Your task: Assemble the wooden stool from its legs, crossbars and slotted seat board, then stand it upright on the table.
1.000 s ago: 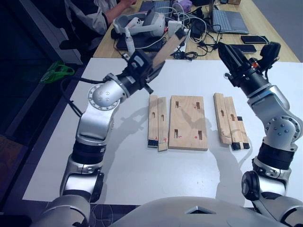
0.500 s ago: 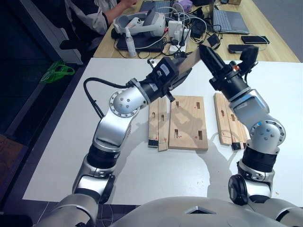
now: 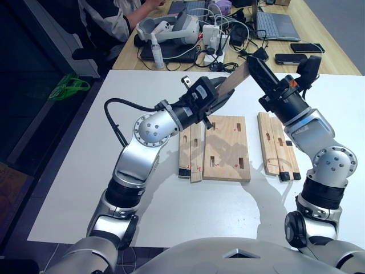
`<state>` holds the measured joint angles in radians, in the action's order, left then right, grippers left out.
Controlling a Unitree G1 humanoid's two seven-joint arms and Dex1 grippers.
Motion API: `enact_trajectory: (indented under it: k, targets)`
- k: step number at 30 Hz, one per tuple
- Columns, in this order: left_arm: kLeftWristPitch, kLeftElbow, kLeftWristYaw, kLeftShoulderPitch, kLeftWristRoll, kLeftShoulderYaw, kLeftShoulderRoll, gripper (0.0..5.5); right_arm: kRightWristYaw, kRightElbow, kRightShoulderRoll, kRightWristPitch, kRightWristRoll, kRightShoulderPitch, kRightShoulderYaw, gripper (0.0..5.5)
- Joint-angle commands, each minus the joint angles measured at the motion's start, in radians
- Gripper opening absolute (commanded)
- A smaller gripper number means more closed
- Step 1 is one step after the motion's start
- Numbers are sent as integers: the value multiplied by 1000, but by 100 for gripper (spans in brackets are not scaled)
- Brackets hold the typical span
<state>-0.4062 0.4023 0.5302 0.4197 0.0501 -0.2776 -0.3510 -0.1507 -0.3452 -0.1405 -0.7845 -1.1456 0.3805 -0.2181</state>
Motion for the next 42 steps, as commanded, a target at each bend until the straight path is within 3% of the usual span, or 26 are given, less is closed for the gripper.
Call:
enact_trajectory:
  k: [1, 6, 13, 22, 28, 42]
  targets:
    - [30, -7, 20, 6, 4, 5, -4, 167, -32, 29, -66, -5, 64, -10, 21, 40]
    - [44, -56, -20, 20, -62, 8, -16, 215, -39, 50, -88, 27, 104, -10, 5, 40]
    - [12, -59, -37, -2, -57, 70, -16, 215, 68, 114, -147, 141, 324, -122, -102, 40]
    - [-77, -74, -175, 11, 14, 226, 86, 215, -22, 199, -213, 249, 474, -286, -176, 40]
    - [-113, -77, -238, 20, 53, 285, 123, 215, -24, 214, -197, 252, 509, -340, -177, 40]
    - [-119, -67, -276, -7, 68, 284, 129, 215, -15, 30, -162, 177, 447, -391, -160, 40]
